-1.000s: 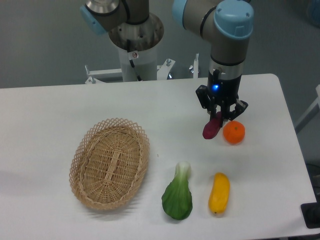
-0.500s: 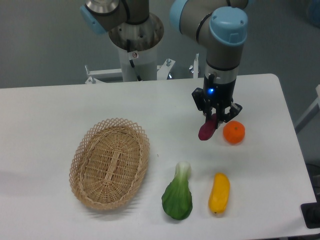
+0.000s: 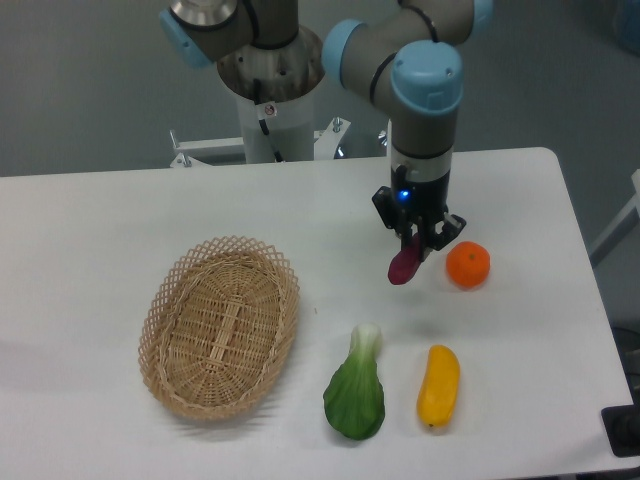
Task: Place the sweet potato on the table
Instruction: 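Carry the held purple sweet potato away from the tangerine, lowering it, then lower the sweet potato onto the table and open the gripper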
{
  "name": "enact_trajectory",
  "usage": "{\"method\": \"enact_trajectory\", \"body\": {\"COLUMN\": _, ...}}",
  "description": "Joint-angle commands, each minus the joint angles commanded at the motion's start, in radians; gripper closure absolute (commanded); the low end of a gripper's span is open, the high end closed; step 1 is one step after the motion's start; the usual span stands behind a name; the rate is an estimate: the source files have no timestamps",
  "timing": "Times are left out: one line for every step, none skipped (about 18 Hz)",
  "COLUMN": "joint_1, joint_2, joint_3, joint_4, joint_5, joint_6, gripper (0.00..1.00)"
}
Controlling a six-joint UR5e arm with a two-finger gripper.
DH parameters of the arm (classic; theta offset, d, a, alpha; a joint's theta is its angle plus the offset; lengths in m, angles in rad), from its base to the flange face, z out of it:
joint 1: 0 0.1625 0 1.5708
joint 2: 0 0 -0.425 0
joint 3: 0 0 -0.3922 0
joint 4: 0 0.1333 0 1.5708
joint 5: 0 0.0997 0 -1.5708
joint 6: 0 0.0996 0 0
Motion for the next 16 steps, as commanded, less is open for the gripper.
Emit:
{"method": "enact_trajectory", "body": {"joint_1": -0.006, "joint_2": -0.012, "joint_3": -0.015, "joint_4": 0.014, "joint_5": 0.014, "joint_6": -0.002, "gripper": 0.82}}
{"method": "enact_trajectory", "body": {"joint_1": -0.009, "joint_2": -0.026, "joint_3": -0.037, "joint_4": 0.031, "joint_5": 0.035, "joint_6": -0.002, "gripper": 0.82}}
{"method": "enact_trajectory", "body": {"joint_1": -0.012, "joint_2": -0.037, "joint_3": -0.051, "joint_4": 0.054, "joint_5": 0.06, "joint_6": 0.0, "gripper": 0.82}}
{"method": "enact_trajectory", "body": {"joint_1": -0.026, "joint_2": -0.048, "joint_3": -0.052, "joint_4": 0.072, "joint_5": 0.077, "joint_6": 0.0, "gripper": 0.82}}
{"method": "enact_trajectory", "body": {"joint_1": -0.037, "joint_2": -0.058, "joint_3": -0.051, "joint_4": 0.078, "joint_5": 0.081, "joint_6": 0.0, "gripper": 0.82}}
{"method": "enact_trajectory", "body": {"joint_1": -0.041, "joint_2": -0.077, "joint_3": -0.048, "joint_4": 0.08, "joint_5": 0.086, "joint_6": 0.0, "gripper": 0.82}}
{"method": "enact_trajectory", "body": {"joint_1": -0.043, "joint_2": -0.09, "joint_3": -0.046, "joint_4": 0.085, "joint_5": 0.091, "joint_6": 0.0, "gripper": 0.82}}
{"method": "enact_trajectory", "body": {"joint_1": -0.052, "joint_2": -0.103, "joint_3": -0.043, "joint_4": 0.097, "joint_5": 0.103, "joint_6": 0.0, "gripper": 0.82}}
{"method": "enact_trajectory", "body": {"joint_1": -0.063, "joint_2": -0.115, "joint_3": -0.039, "joint_4": 0.112, "joint_5": 0.121, "joint_6": -0.002, "gripper": 0.82}}
{"method": "enact_trajectory", "body": {"joint_1": -0.068, "joint_2": -0.126, "joint_3": -0.035, "joint_4": 0.127, "joint_5": 0.14, "joint_6": -0.006, "gripper": 0.82}}
{"method": "enact_trajectory", "body": {"joint_1": -0.072, "joint_2": -0.134, "joint_3": -0.031, "joint_4": 0.146, "joint_5": 0.146, "joint_6": -0.026, "gripper": 0.82}}
{"method": "enact_trajectory", "body": {"joint_1": -0.074, "joint_2": -0.143, "joint_3": -0.019, "joint_4": 0.151, "joint_5": 0.146, "joint_6": -0.055, "gripper": 0.82}}
{"method": "enact_trajectory", "body": {"joint_1": -0.078, "joint_2": -0.156, "joint_3": 0.003, "joint_4": 0.151, "joint_5": 0.146, "joint_6": -0.083, "gripper": 0.82}}
{"method": "enact_trajectory", "body": {"joint_1": -0.084, "joint_2": -0.175, "joint_3": 0.023, "joint_4": 0.151, "joint_5": 0.146, "joint_6": -0.112, "gripper": 0.82}}
{"method": "enact_trajectory", "body": {"joint_1": -0.084, "joint_2": -0.196, "joint_3": 0.044, "joint_4": 0.151, "joint_5": 0.147, "joint_6": -0.135, "gripper": 0.82}}
{"method": "enact_trajectory", "body": {"joint_1": -0.084, "joint_2": -0.212, "joint_3": 0.061, "joint_4": 0.151, "joint_5": 0.147, "joint_6": -0.14, "gripper": 0.82}}
